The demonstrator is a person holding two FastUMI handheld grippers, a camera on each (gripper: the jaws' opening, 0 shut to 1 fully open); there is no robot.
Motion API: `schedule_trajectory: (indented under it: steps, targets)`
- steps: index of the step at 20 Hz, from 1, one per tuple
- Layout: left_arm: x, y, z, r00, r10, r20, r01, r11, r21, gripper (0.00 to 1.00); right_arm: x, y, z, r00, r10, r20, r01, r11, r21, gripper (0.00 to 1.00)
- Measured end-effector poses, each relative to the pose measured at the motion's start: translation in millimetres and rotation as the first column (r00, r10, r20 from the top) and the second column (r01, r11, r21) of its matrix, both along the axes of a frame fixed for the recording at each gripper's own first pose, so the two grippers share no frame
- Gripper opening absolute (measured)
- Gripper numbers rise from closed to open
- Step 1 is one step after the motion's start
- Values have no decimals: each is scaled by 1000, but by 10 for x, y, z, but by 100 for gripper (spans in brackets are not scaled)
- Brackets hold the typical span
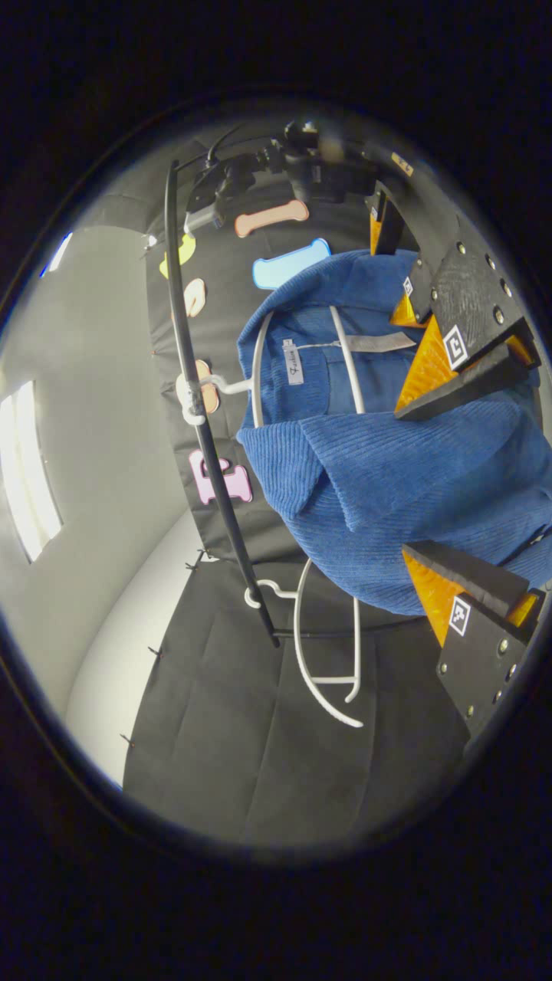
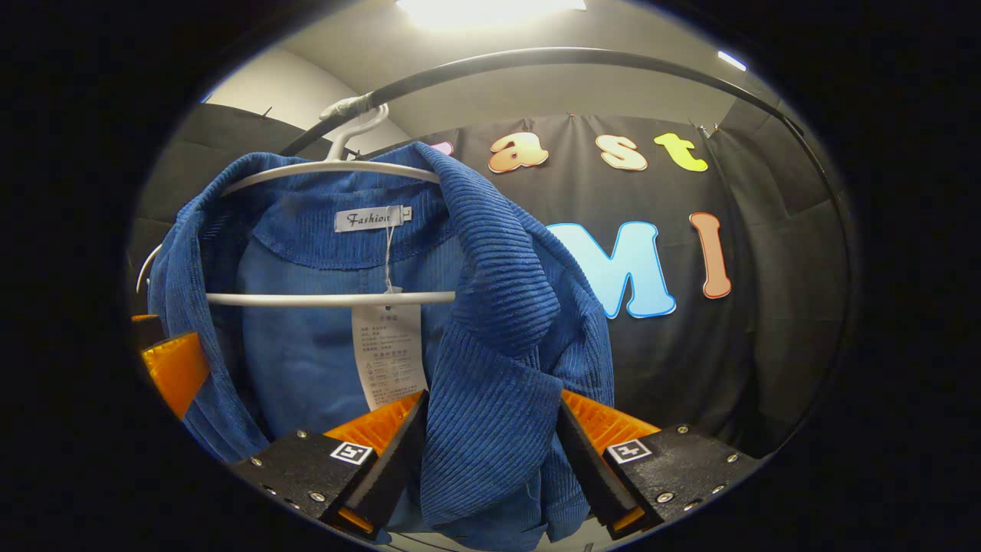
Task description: Grasp the clothes on the hanger with both hands and then place them into the laundry hamper below.
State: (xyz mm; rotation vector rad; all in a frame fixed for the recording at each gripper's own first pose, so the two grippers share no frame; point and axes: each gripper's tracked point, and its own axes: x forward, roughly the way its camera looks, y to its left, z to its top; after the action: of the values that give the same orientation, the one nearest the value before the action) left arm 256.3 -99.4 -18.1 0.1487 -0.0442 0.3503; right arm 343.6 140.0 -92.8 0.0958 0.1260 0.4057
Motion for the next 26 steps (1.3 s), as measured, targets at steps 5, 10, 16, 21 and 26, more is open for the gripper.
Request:
schedule_trajectory:
  steps: [5, 10, 16, 21, 26]
  targets:
    - [27, -18, -18, 1000, -9, -20, 10, 1000, 29, 64, 92, -26, 55, 1000, -15, 1, 15, 1000, 24, 61]
    - [58, 34, -46, 1000, 2, -15, -2, 1000, 9, 11, 70, -113, 170, 999, -24, 44, 24, 1000, 13, 7]
    - [-14, -126, 59, 996, -85, 2, 85, 996, -40, 5, -22, -319, 572, 991, -55, 126, 47, 997, 66, 7]
    - [-167, -166, 342, 991, -125, 41, 127, 992, -29, 5, 5, -523, 939, 979, -103, 177, 84, 990, 113, 7]
    - [-261, -50, 584, 990, -121, 72, 125, 991, -55, 5, 57, -742, 1315, 954, -155, 255, 125, 983, 132, 7]
